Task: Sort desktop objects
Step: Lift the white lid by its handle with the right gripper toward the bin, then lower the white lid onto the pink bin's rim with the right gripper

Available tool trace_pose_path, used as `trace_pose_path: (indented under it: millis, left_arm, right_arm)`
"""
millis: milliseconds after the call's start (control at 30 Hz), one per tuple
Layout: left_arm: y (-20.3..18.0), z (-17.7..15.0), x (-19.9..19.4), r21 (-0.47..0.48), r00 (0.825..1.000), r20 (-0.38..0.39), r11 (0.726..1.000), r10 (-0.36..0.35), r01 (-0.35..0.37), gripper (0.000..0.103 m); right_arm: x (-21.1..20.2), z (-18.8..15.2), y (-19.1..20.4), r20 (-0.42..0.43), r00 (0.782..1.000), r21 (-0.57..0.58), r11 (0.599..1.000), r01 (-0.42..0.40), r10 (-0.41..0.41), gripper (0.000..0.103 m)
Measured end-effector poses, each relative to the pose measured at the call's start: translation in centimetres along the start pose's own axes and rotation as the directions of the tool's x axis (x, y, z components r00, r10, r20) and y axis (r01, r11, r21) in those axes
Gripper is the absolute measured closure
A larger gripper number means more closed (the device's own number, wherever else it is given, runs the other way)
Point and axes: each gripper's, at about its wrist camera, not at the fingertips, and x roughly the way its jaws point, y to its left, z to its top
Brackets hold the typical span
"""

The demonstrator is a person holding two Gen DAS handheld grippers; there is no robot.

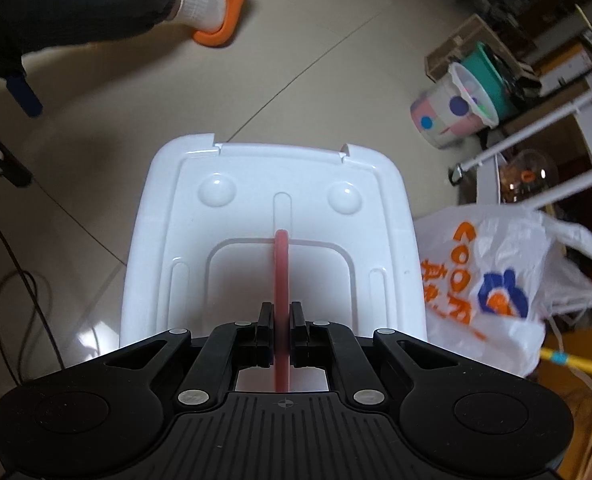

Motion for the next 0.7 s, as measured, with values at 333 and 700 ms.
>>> trace_pose_path:
  millis: [333,700]
  left_arm:
    - [-0.3,0.8,1.2,-0.026,0.999,-0.022,0.999,-0.024,0.024,0.019]
    - [-0.3,0.9,1.5,-0.039,0.998,-0.043,0.998,-0.044,0.042,0.019]
  right_arm:
    - [4.3,1.0,-1.8,-0.039,0.999,-0.159,0.987,0.004,-0.011,0.097]
    - [7.3,0.9,-2.4,-0.068,0.997,-0.205,0.978,0.026,-0.041,0.097]
